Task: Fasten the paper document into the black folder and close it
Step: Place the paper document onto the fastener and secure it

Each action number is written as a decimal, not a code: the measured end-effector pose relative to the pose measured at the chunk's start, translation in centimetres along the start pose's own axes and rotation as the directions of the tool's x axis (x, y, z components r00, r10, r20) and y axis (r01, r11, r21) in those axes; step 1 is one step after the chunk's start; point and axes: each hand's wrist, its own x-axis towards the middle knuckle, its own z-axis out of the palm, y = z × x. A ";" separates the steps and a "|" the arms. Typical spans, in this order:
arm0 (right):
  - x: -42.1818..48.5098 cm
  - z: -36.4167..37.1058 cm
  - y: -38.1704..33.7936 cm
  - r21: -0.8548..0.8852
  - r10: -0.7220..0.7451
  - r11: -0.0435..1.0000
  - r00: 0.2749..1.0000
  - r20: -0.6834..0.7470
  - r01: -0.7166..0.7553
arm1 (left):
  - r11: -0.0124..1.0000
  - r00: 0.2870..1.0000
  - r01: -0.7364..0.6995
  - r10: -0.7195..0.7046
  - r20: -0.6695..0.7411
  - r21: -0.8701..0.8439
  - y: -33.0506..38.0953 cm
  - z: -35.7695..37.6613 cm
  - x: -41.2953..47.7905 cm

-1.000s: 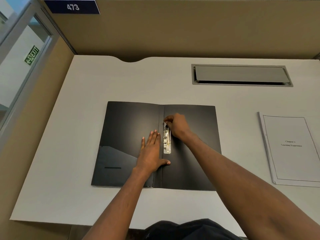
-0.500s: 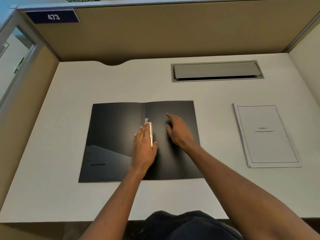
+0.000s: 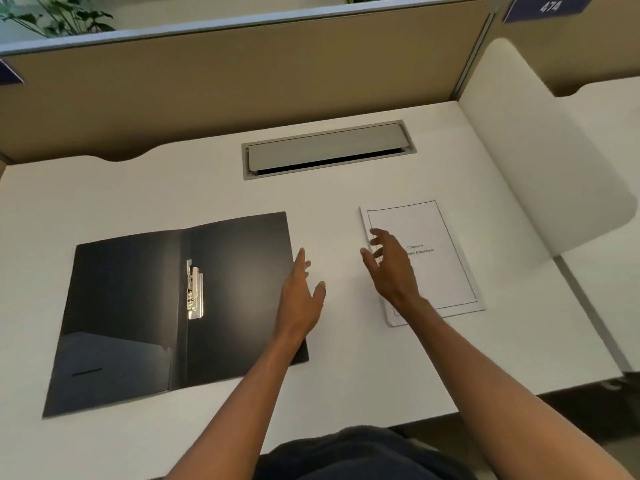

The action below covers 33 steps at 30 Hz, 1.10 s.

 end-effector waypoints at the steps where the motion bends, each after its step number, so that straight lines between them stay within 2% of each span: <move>1: 0.4 -1.5 1.3 0.010 0.017 1.000 1.000 -0.025 -0.017 | 0.999 1.000 0.029 -0.029 0.009 -0.033 1.0 1.3 0.1; 6: 2.1 -9.0 8.7 0.020 0.106 0.994 0.985 -0.134 -0.104 | 0.970 0.982 0.184 -0.172 0.083 -0.162 6.1 8.6 1.1; 11: 2.6 -10.9 11.6 -0.044 0.203 0.976 0.966 -0.161 -0.213 | 0.920 0.952 0.304 -0.301 0.051 -0.247 7.5 11.1 1.8; 16: 3.3 -12.1 14.3 -0.156 0.302 0.937 0.950 -0.084 -0.312 | 0.909 0.938 0.330 -0.345 -0.016 -0.254 9.6 13.8 2.2; 21: 3.4 -11.9 14.8 -0.189 0.267 0.947 0.964 0.008 -0.261 | 0.884 0.912 0.382 -0.408 -0.044 -0.270 11.0 15.7 2.5; 25: 3.2 -11.5 14.7 -0.314 0.253 0.923 0.966 0.056 -0.224 | 0.820 0.865 0.451 -0.499 -0.056 -0.351 11.7 16.2 3.2; 29: 2.8 -11.3 14.6 -0.379 0.236 0.904 0.970 0.053 -0.199 | 0.714 0.781 0.572 -0.624 0.003 -0.404 11.6 16.0 4.9; 33: 2.6 -11.3 14.5 -0.376 0.239 0.903 0.970 0.035 -0.209 | 0.673 0.777 0.568 -0.628 0.041 -0.473 11.3 15.8 6.3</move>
